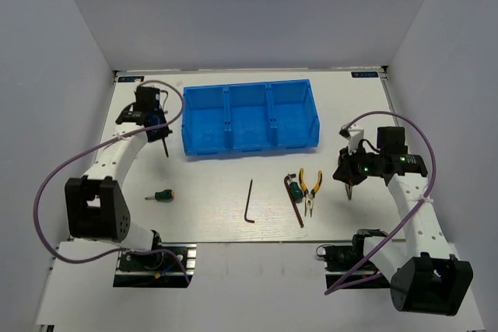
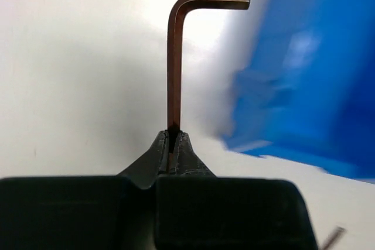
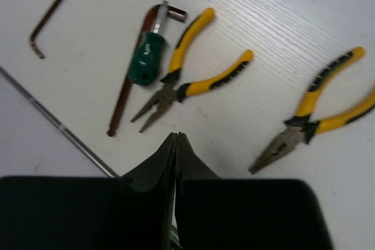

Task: Sort the tools into containers

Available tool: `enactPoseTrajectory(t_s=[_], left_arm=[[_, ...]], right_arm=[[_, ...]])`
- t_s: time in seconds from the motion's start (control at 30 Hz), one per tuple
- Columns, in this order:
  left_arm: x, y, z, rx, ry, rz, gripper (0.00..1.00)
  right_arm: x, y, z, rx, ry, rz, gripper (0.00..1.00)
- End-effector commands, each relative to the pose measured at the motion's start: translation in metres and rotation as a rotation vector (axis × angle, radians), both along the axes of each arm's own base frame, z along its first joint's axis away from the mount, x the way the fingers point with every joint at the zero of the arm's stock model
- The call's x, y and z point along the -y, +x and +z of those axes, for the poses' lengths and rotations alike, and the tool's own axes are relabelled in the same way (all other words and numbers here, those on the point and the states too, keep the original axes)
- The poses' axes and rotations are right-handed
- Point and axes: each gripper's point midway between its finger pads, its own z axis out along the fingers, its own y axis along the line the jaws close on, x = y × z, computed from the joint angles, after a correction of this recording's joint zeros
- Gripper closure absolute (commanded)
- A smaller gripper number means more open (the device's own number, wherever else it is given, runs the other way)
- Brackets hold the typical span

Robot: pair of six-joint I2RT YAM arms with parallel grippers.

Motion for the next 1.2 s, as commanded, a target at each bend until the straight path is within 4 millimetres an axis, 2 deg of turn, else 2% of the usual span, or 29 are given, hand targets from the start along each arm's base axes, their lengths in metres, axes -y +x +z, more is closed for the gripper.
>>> enactPoseTrajectory(t_s=[0.0, 0.03, 0.07, 0.13, 0.2, 0.23, 0.3, 0.33, 0.37, 0.4, 0.43, 0.5, 0.53, 0.57, 0.6, 0.63, 0.7, 0.73, 0.77, 0.83, 0.87, 0.9, 0.97, 1.0, 1.03, 1.07, 1.1, 1.13, 1.17], left_arm=[[0.026, 0.022, 0.072, 0.198, -0.074, -0.146, 1.00], [0.042, 0.029, 0.085, 0.243, -0.120, -0.241, 1.00], [0.056, 0.033, 0.088, 0.257, -0.151, -0.303, 1.00], [0.072, 0.045, 0.088, 0.266, -0.184, -0.387, 1.00], [0.097, 0.055, 0.078, 0.242, -0.239, -0.468, 1.00], [0.100, 0.063, 0.081, 0.254, -0.249, -0.480, 1.00], [0.109, 0.076, 0.075, 0.256, -0.258, -0.498, 1.00], [0.114, 0.079, 0.074, 0.251, -0.260, -0.509, 1.00], [0.115, 0.083, 0.071, 0.245, -0.260, -0.508, 1.00], [0.122, 0.088, 0.066, 0.233, -0.270, -0.523, 1.00], [0.123, 0.091, 0.063, 0.227, -0.270, -0.523, 1.00], [0.127, 0.093, 0.055, 0.209, -0.273, -0.529, 0.98], [0.127, 0.092, 0.050, 0.190, -0.274, -0.527, 0.96], [0.131, 0.092, 0.044, 0.176, -0.274, -0.522, 0.80], [0.128, 0.091, 0.037, 0.169, -0.265, -0.513, 0.71], [0.128, 0.091, 0.037, 0.169, -0.265, -0.513, 0.63], [0.126, 0.087, 0.027, 0.150, -0.265, -0.498, 0.55], [0.127, 0.089, 0.028, 0.159, -0.265, -0.499, 0.49], [0.125, 0.089, 0.033, 0.170, -0.257, -0.495, 0.45], [0.126, 0.091, 0.046, 0.201, -0.255, -0.498, 0.44], [0.125, 0.095, 0.060, 0.236, -0.245, -0.495, 0.43], [0.122, 0.091, 0.072, 0.255, -0.237, -0.491, 0.43], [0.111, 0.084, 0.091, 0.273, -0.215, -0.420, 0.39], [0.105, 0.079, 0.102, 0.286, -0.206, -0.383, 0.37], [0.096, 0.059, 0.118, 0.298, -0.196, -0.340, 0.37], [0.082, 0.045, 0.113, 0.276, -0.178, -0.244, 0.35], [0.073, 0.030, 0.114, 0.265, -0.169, -0.187, 0.32], [0.065, 0.014, 0.111, 0.242, -0.165, -0.135, 0.32], [0.053, -0.016, 0.105, 0.211, -0.147, -0.089, 0.32]], right_arm=[[-0.033, -0.022, 0.021, 0.020, 0.151, 0.192, 1.00], [-0.039, -0.025, 0.020, 0.012, 0.158, 0.224, 1.00], [-0.043, -0.025, 0.021, 0.008, 0.168, 0.234, 1.00], [-0.054, -0.029, 0.021, -0.015, 0.176, 0.276, 0.99], [-0.064, -0.026, 0.019, -0.045, 0.172, 0.292, 0.88], [-0.071, -0.022, 0.022, -0.023, 0.162, 0.320, 0.80], [-0.081, -0.018, 0.012, -0.100, 0.132, 0.317, 0.71], [-0.091, -0.016, 0.016, -0.086, 0.126, 0.342, 0.69], [-0.102, -0.012, 0.009, -0.141, 0.120, 0.336, 0.66], [-0.102, -0.004, 0.004, -0.143, 0.073, 0.306, 0.64], [-0.113, 0.002, 0.013, -0.145, 0.090, 0.276, 0.64], [-0.124, 0.012, -0.001, -0.186, 0.059, 0.257, 0.58], [-0.132, 0.013, -0.002, -0.215, 0.059, 0.255, 0.55], [-0.140, 0.016, 0.000, -0.205, 0.057, 0.263, 0.53], [-0.142, 0.019, -0.010, -0.234, 0.030, 0.251, 0.52], [-0.154, 0.017, -0.007, -0.244, 0.030, 0.254, 0.48], [-0.165, 0.019, -0.015, -0.280, 0.025, 0.244, 0.46], [-0.173, 0.014, -0.018, -0.285, 0.017, 0.271, 0.46], [-0.180, 0.017, -0.016, -0.269, 0.020, 0.279, 0.46], [-0.193, 0.016, -0.028, -0.271, -0.001, 0.287, 0.46], [-0.202, 0.022, -0.029, -0.267, 0.004, 0.271, 0.46], [-0.212, 0.016, -0.031, -0.265, -0.005, 0.292, 0.43], [-0.227, 0.025, -0.028, -0.254, -0.001, 0.257, 0.43], [-0.235, 0.018, -0.036, -0.273, -0.028, 0.260, 0.43], [-0.242, 0.017, -0.041, -0.301, -0.039, 0.240, 0.43], [-0.247, 0.016, -0.043, -0.331, -0.036, 0.202, 0.43], [-0.251, 0.010, -0.059, -0.355, -0.089, 0.180, 0.43], [-0.254, 0.010, -0.063, -0.363, -0.103, 0.148, 0.42], [-0.253, 0.013, -0.069, -0.363, -0.131, 0.090, 0.40]])
